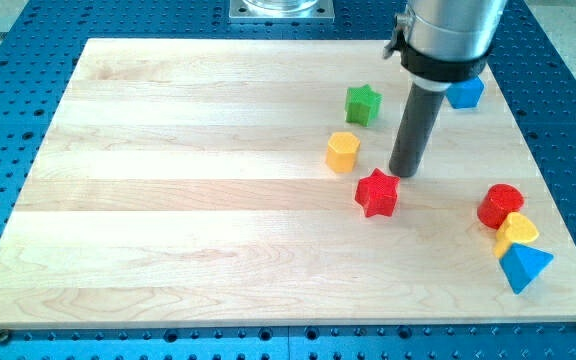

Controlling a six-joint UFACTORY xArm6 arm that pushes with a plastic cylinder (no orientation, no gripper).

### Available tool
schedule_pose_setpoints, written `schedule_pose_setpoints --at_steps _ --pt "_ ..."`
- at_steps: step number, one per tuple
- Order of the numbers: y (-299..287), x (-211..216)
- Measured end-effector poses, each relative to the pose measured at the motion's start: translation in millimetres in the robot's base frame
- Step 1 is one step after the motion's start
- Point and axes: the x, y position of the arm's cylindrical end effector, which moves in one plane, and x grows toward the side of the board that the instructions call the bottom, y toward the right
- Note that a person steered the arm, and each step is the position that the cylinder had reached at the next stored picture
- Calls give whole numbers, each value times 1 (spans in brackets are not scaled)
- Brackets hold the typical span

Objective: Push the hexagon to the top of the red star

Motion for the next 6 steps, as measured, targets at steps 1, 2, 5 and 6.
schedule_pose_setpoints --at_steps 1,2,5,6 --pt "32 24" --pt "-49 12" --pt "-98 -6" --pt "-83 -8"
